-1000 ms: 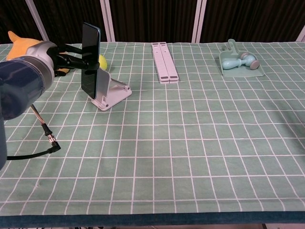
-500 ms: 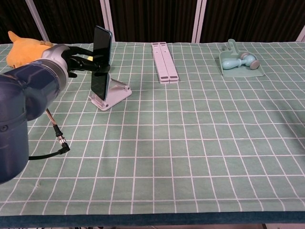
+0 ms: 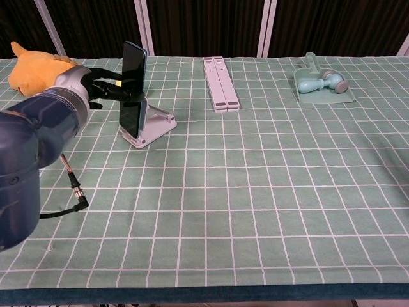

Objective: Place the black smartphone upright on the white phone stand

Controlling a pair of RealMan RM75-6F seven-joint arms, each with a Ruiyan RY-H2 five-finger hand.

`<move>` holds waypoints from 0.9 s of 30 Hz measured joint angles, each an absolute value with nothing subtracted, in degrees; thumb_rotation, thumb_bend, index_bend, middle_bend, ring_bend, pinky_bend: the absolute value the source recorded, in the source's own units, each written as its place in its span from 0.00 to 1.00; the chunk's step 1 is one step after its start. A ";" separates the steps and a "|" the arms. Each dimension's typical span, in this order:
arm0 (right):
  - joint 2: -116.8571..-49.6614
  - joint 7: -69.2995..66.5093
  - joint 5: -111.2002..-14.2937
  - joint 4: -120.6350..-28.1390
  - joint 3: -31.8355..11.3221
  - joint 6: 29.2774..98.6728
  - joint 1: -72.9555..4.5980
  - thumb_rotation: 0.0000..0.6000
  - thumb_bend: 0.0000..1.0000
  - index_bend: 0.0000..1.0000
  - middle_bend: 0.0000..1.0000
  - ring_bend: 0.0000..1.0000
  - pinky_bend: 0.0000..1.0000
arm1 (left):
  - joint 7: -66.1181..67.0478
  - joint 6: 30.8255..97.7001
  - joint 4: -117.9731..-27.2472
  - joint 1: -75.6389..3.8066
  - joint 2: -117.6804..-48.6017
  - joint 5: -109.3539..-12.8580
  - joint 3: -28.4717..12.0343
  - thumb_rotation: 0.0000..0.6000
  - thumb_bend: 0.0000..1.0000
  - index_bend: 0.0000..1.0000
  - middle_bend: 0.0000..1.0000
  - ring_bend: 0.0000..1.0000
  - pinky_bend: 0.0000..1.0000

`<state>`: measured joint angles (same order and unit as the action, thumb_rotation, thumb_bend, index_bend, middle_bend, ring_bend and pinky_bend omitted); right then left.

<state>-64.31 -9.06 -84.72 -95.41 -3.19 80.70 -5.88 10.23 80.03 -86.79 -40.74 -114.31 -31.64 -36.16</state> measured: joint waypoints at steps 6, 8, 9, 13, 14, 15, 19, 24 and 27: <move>-64.28 -9.04 -84.66 -95.46 -3.16 80.59 -5.89 1.00 0.12 0.00 0.00 0.00 0.19 | 9.02 78.34 -86.12 -40.18 -114.56 -32.42 -35.60 1.00 0.44 0.51 0.59 0.13 0.11; -64.25 -9.10 -84.59 -95.54 -3.16 80.54 -5.88 1.00 0.12 0.00 0.00 0.00 0.19 | 8.64 77.97 -85.85 -40.04 -114.82 -32.59 -35.53 1.00 0.44 0.51 0.59 0.13 0.11; -64.23 -9.12 -84.55 -95.56 -3.16 80.52 -5.87 1.00 0.12 0.00 0.00 0.00 0.19 | 8.56 77.92 -85.71 -40.01 -114.92 -32.72 -35.49 1.00 0.44 0.51 0.59 0.13 0.11; -64.14 -9.28 -84.35 -95.69 -3.21 80.42 -5.86 1.00 0.12 0.00 0.00 0.00 0.19 | 8.45 77.62 -85.13 -39.82 -115.20 -33.24 -35.12 1.00 0.43 0.50 0.58 0.13 0.11; -64.13 -9.32 -84.33 -95.71 -3.21 80.40 -5.86 1.00 0.12 0.00 0.00 0.00 0.19 | 8.44 77.58 -85.06 -39.77 -115.24 -33.25 -35.10 1.00 0.43 0.50 0.58 0.13 0.11; -64.12 -9.34 -84.32 -95.74 -3.21 80.38 -5.86 1.00 0.12 0.00 0.00 0.00 0.19 | 8.42 77.52 -84.97 -39.72 -115.26 -33.25 -35.11 1.00 0.43 0.50 0.58 0.13 0.11; -64.07 -9.34 -84.40 -95.79 -3.16 80.41 -5.83 1.00 0.12 0.00 0.00 0.00 0.19 | 8.54 77.17 -84.64 -39.48 -115.23 -33.40 -35.07 1.00 0.42 0.49 0.57 0.13 0.11; -64.09 -9.28 -84.36 -95.81 -3.18 80.42 -5.82 1.00 0.12 0.00 0.00 0.00 0.19 | 8.84 76.79 -84.49 -39.26 -115.15 -33.55 -34.72 1.00 0.40 0.45 0.53 0.13 0.12; -64.11 -9.21 -84.31 -95.83 -3.18 80.39 -5.81 1.00 0.12 0.00 0.00 0.00 0.19 | 8.81 76.50 -84.46 -39.06 -115.11 -34.00 -34.44 1.00 0.40 0.41 0.50 0.12 0.12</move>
